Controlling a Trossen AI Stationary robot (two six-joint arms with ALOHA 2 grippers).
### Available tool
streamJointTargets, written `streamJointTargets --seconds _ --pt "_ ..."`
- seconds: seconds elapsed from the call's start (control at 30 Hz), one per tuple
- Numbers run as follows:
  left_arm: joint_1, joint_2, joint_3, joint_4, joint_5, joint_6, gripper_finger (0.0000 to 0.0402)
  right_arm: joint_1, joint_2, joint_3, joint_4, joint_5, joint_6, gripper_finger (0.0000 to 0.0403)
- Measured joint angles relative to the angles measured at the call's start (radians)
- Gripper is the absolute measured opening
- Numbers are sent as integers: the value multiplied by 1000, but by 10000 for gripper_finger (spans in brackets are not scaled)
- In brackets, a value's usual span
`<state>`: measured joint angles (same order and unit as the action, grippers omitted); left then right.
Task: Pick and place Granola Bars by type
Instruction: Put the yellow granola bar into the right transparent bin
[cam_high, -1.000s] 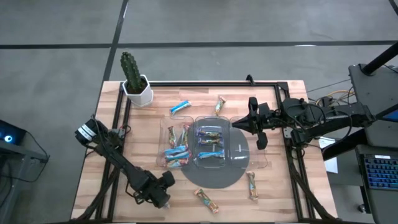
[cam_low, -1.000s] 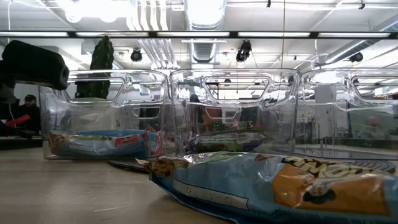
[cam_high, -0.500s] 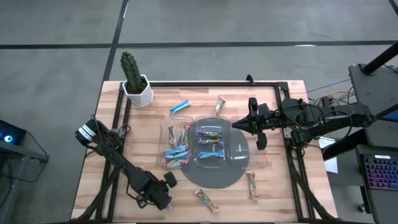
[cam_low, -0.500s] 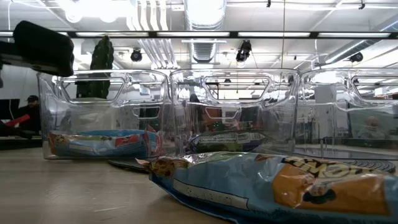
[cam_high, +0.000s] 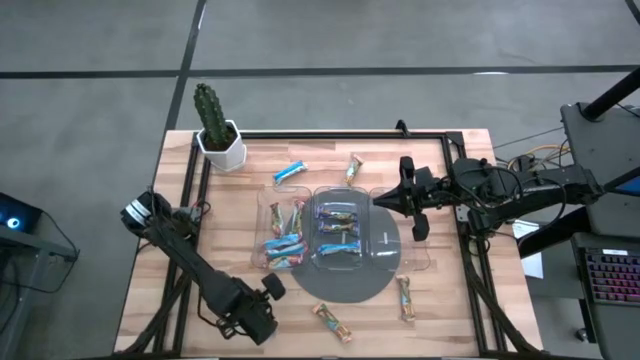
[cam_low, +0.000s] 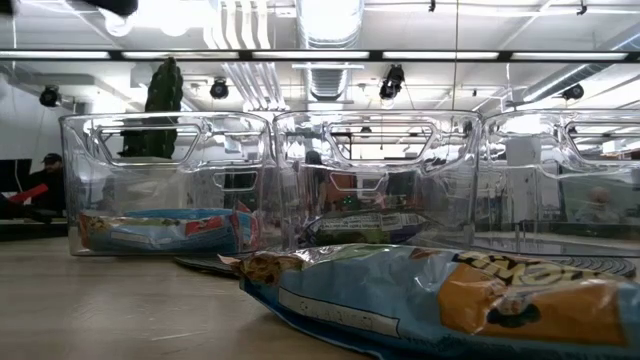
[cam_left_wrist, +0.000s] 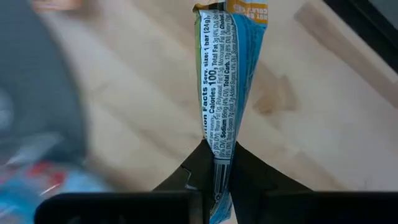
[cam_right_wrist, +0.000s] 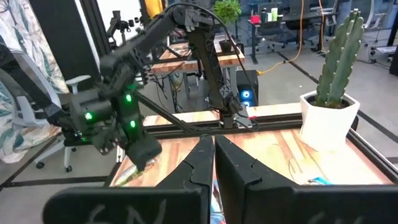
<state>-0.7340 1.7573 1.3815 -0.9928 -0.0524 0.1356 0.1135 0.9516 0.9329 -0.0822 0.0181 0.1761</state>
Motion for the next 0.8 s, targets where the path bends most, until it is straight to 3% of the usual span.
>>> streamJointTargets --seconds 0.33,0.6,0.8 --pt "113 -10 353 -297 -285 -35 24 0 0 28 10 -143 2 9" --pt "287 -12 555 -262 -399 -112 25 25 -20 182 -16 -184 -107 8" --pt "391 -12 564 -132 -417 -102 25 27 -128 308 -267 -152 -148 8"
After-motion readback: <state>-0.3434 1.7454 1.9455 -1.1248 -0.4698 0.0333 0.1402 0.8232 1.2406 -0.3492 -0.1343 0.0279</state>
